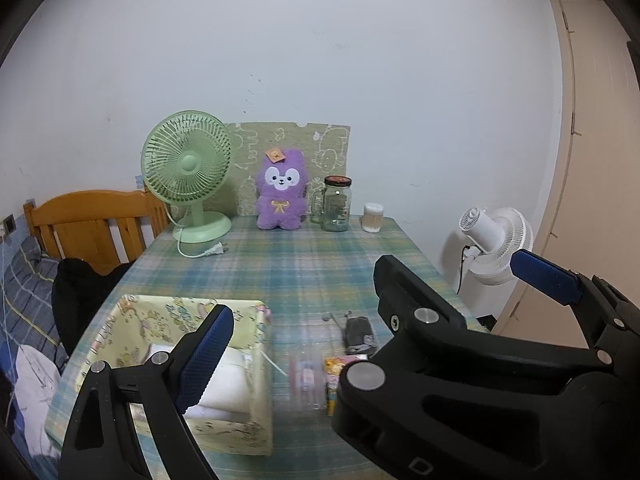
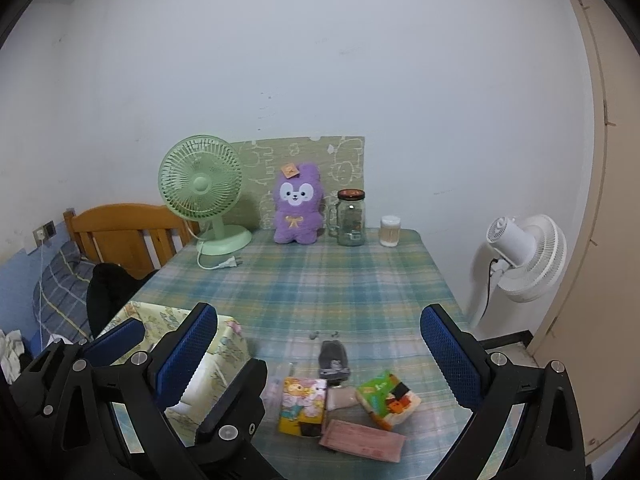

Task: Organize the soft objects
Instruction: 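Withdraw both tools from the box back toward the remaining table items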

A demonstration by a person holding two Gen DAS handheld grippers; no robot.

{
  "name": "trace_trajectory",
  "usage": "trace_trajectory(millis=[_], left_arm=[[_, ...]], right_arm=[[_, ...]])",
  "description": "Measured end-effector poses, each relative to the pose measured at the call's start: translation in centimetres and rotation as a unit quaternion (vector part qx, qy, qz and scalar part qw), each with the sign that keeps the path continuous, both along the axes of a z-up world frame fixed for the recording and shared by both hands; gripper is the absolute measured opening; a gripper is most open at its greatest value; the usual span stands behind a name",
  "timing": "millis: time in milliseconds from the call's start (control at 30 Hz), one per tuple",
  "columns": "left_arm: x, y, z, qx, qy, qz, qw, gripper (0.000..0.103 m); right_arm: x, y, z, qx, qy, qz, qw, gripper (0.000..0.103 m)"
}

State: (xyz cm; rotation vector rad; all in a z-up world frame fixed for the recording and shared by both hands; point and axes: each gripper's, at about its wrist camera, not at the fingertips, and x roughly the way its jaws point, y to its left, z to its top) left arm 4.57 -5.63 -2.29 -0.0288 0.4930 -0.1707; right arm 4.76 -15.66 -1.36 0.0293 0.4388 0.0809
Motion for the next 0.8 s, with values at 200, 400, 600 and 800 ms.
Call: trace_trajectory(millis=[200,400,600,800], left_arm=[[-0.1,-1.8,-1.1,0.004,0.002,-0.001,1.0000,0.094],[-0.1,-3.7,-2.3,0.010,0.008,-0.010,0.9999,0.093],[0.2,-5.3,-4.2,0.010,0.021,-0.018,0.9996,0.093],[0.8,-6.7,-6.5,0.013,0.036,-0.027,0.9989,0.093]], right_arm=[[-0.2,-1.7,-1.0,-0.004,-0.002,-0.007,1.000,0.103],[-0.2,-3.5,-2.5,0.006,0.007,-0.007,1.000,0.103],[-0.3,-4.9,-4.5,0.001,0.017,-0.011,1.000,0.103],[0.3,-6.3,-6.9,0.002,0.038,-0.017,0.999,0.103]])
